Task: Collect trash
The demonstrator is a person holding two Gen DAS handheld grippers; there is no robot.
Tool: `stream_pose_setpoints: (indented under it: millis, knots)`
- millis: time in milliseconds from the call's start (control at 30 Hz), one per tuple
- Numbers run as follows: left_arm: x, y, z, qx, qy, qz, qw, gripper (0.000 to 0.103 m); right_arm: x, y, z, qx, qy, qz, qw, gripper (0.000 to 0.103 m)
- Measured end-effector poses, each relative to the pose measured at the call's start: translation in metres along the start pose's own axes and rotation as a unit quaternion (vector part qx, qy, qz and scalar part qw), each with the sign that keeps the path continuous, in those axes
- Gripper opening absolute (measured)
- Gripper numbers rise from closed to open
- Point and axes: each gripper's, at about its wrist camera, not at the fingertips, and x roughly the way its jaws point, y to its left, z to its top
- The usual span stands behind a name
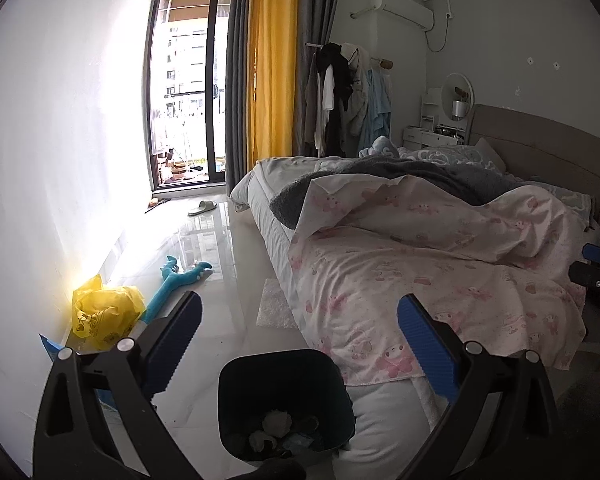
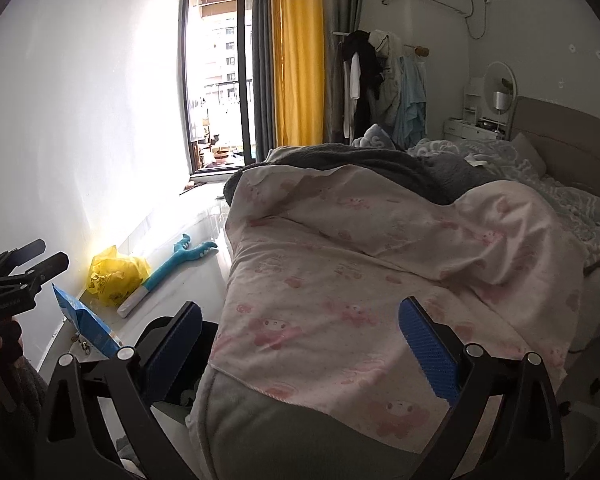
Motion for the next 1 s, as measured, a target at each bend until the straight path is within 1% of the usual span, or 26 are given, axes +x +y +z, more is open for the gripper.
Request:
stream_pose_setpoints:
  millis: [67,167,267,433,633,767,1000]
  knots:
    - [-0.001,-0.004,-0.002,0.005,0.001,0.000,1.0000,0.100,-0.011,-0.003,-0.008,-0.007,-0.002,-0.007,1.000,0.100]
    - [-0.005,-0.007,-0.005,0.011,0.000,-0.004,0.9999,0.100,-0.019,-0.006,-0.018,-0.007,-0.005,-0.004,1.000,0.100]
    - [-0.007,-0.013,-0.008,0.021,-0.002,-0.005,0.9998,0.100,-0.026,-0.009,-0.021,0.001,-0.019,0.002,1.000,0.100]
    - [-0.006,-0.016,-0.012,0.011,-0.003,-0.004,0.9999,0.100,-0.025,-0.011,-0.024,0.009,-0.022,0.017,1.000,0.100]
    - [0.001,-0.017,-0.014,0.000,0.003,0.012,0.9999,0.100,-0.026,-0.004,-0.024,-0.001,-0.025,0.038,0.999,0.100]
    - [0.003,-0.016,-0.015,-0.002,0.005,0.012,0.9999,0.100,-0.024,-0.006,-0.025,0.005,-0.021,0.052,0.998,0.100]
    - [0.004,-0.017,-0.016,0.000,0.006,0.013,0.9999,0.100,-0.026,-0.007,-0.025,0.008,-0.028,0.054,0.998,0.100]
